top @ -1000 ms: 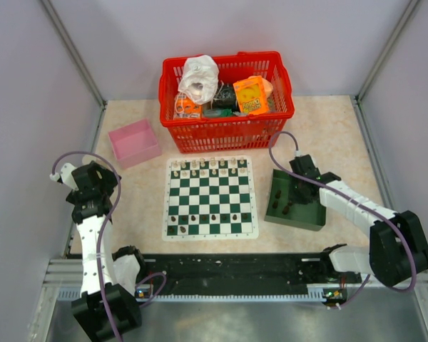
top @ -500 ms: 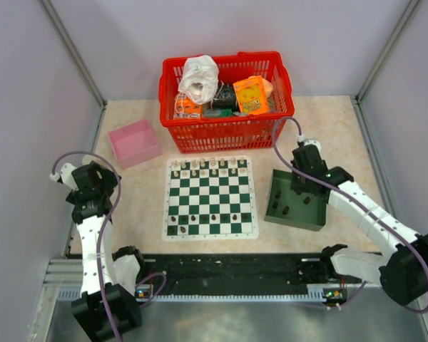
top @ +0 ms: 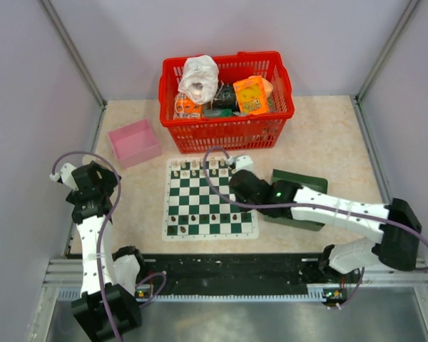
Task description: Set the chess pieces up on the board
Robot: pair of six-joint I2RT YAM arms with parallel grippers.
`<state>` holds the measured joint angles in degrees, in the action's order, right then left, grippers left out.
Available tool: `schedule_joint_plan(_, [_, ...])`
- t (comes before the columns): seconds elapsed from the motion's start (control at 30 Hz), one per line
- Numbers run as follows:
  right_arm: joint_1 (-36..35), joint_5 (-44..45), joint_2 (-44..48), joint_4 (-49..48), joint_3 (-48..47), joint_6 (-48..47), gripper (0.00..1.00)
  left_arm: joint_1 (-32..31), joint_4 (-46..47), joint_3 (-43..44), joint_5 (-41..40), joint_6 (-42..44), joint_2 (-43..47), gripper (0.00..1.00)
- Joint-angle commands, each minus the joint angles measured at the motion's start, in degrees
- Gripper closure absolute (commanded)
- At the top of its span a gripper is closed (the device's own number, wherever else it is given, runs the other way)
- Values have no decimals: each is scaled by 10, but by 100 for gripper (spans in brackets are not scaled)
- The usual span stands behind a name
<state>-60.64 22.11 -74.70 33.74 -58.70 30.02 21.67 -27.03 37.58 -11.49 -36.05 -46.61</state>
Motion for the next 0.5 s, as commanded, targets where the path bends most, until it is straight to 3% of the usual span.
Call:
schedule_joint_plan(0.0, [-75,13,-78,-62,-54,32,92,3,14,2,-12,4,9,1])
schedule_joint_plan(0.23, [-132,-10,-197,-108,-118,20,92,3,14,1,-18,6,0,1])
schedule_joint_plan(0.47, [-139,-50,-258,-135,-147,16,92,3,7,7,-32,15,0,1])
